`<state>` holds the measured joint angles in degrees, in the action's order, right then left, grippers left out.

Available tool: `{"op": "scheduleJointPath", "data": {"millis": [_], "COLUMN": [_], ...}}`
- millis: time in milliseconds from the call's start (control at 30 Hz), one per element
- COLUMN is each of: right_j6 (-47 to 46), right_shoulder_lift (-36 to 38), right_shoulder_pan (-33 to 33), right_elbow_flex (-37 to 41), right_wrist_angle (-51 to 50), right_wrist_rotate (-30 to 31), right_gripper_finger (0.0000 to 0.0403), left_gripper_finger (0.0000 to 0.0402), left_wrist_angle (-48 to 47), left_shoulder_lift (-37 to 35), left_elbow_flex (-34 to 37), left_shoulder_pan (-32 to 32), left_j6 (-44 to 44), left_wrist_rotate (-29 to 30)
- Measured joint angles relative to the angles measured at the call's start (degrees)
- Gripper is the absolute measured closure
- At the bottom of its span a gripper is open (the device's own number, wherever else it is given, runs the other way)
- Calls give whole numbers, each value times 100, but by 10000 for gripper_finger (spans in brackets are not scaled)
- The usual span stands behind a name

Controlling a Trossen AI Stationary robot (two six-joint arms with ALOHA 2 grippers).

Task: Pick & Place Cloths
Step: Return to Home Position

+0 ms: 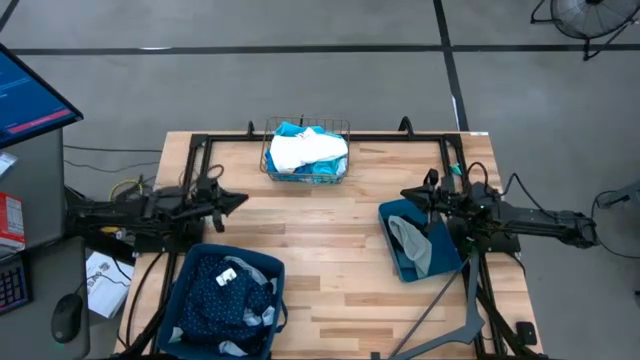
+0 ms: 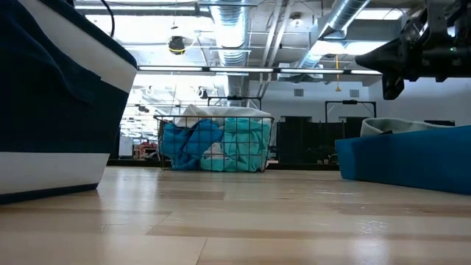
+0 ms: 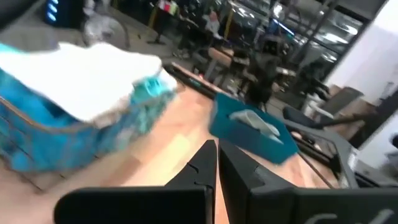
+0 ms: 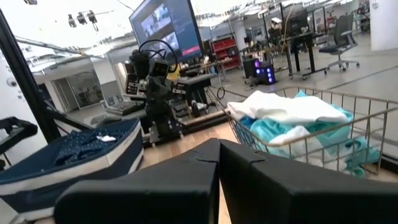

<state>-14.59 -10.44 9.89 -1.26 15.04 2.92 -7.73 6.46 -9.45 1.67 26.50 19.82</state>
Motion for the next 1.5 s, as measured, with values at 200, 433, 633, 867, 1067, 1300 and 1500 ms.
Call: {"op": "scheduleJointPath", "data": {"millis": [200,433,633,867,1067,1300,1500], "right_j6": [0,-85,-138,-199,-199,-199,-199], "right_shoulder_lift": [0,0,0,0,0,0,0], "right_shoulder_pan": [0,2,2,2,2,2,2], "right_elbow_flex": [2,0,0,1,0,0,0], "right_wrist_angle": [-196,-224,-242,-261,-261,-261,-261], "right_wrist_rotate": [-7,195,225,225,225,225,225], "right_gripper_finger": [403,403,394,386,388,386,387], "left_gripper_finger": [400,400,400,400,400,400,400], "left_wrist_angle": [299,317,369,400,416,446,444], "left_shoulder_lift": [3,82,81,81,81,81,81], "left_elbow_flex": [473,542,542,542,542,542,542], "left_shoulder_pan": [-2,-2,-2,-2,-2,-2,-2], "left_j6": [84,83,83,83,81,81,81], "left_wrist_rotate": [-238,-254,-254,-254,-254,-252,-252]}}
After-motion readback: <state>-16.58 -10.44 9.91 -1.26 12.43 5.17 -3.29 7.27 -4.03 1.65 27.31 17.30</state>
